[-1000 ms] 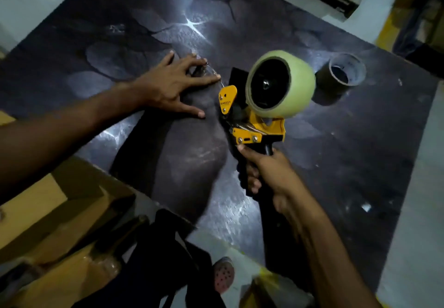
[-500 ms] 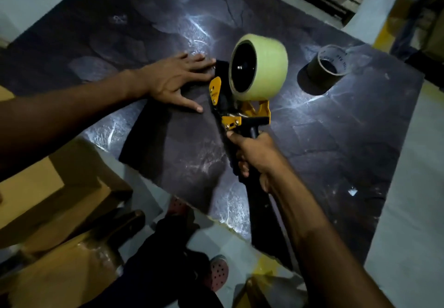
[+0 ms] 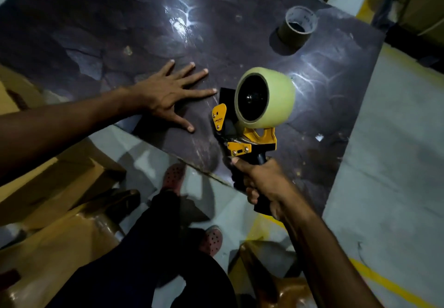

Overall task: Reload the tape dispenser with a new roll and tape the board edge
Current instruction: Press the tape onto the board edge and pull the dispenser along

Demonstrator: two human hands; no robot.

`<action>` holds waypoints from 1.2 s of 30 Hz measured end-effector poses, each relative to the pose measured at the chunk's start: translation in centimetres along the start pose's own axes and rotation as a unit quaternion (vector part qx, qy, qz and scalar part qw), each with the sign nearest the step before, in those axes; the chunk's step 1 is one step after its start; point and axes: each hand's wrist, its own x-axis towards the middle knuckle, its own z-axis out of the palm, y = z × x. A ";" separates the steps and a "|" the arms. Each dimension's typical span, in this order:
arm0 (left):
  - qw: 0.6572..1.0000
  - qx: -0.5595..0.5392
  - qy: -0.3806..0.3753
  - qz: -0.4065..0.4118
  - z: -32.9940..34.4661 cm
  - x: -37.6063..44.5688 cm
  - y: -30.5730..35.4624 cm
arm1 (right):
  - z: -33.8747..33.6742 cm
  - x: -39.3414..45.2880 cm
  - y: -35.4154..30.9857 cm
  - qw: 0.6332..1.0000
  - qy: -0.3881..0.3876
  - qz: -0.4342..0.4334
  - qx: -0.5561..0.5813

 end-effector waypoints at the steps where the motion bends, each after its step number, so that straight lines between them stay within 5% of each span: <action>1: 1.000 0.001 -0.002 0.003 0.2 -0.3 0.7 | -0.3 -0.6 0.6 1.000 0.007 0.003 -0.008; 36: 0.992 0.024 0.020 0.119 4.0 -5.1 14.4 | -5.2 -9.4 11.8 0.997 0.042 0.019 -0.063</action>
